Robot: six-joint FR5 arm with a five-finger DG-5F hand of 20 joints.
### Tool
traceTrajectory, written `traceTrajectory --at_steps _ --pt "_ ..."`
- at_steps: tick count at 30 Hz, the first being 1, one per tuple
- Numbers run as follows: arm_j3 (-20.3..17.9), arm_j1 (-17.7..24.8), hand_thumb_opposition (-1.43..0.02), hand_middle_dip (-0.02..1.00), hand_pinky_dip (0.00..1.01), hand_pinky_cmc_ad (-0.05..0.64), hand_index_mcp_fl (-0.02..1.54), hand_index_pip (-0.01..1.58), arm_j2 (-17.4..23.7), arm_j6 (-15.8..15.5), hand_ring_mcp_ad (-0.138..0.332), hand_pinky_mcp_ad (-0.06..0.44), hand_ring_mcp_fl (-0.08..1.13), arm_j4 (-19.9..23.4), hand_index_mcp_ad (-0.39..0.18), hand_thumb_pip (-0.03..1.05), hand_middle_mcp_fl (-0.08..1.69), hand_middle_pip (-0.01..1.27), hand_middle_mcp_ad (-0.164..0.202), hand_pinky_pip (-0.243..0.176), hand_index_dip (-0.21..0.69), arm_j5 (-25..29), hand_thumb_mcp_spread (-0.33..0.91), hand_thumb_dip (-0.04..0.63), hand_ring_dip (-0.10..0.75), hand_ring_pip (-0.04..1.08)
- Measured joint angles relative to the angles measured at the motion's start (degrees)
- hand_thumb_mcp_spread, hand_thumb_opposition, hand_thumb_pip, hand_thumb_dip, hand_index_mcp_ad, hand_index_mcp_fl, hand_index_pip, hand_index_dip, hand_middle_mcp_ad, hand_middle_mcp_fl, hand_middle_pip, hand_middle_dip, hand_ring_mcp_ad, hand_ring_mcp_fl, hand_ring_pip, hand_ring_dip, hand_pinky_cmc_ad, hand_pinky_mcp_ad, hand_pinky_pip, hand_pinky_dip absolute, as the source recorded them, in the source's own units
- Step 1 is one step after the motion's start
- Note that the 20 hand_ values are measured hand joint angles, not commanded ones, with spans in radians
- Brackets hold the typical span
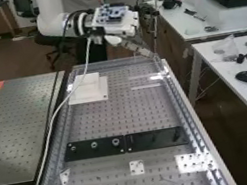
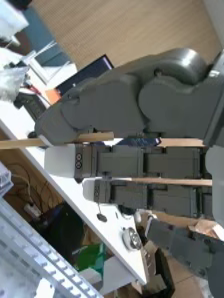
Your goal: Grab the chopstick and place it in the clear container
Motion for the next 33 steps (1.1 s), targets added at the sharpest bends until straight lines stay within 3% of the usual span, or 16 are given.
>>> traceTrajectory --at_steps 9,21,26,33 --pt "2.5 -0.8 -1.08 0.61 0.18 0.314 1.42 0.14 -1.2 -9.3 0.086 0.279 0.89 -2.4 -0.099 0.41 1.51 0.23 0.072 0.051 0.435 -3.9 0.74 0.278 0.370 0.10" --pt "7.3 -1.1 -1.08 0.61 0.18 0.314 1.42 0.14 -4.0 -18.6 0.086 0.278 0.89 -9.1 -0.101 0.41 1.50 0.23 0.072 0.051 0.435 -8.2 0.74 0.278 0.372 0.11" --pt "9.3 -1.0 -1.08 0.61 0.18 0.316 1.42 0.14 -5.4 -20.6 0.077 0.279 0.89 -12.1 -0.101 0.42 1.50 0.23 0.072 0.051 0.435 -10.3 0.74 0.278 0.372 0.11" --pt "13.6 -1.3 -1.08 0.61 0.18 0.316 1.42 0.14 -7.9 -20.9 0.061 0.283 0.92 -18.3 -0.101 0.41 1.51 0.23 0.072 0.051 0.431 -13.1 0.74 0.278 0.372 0.11"
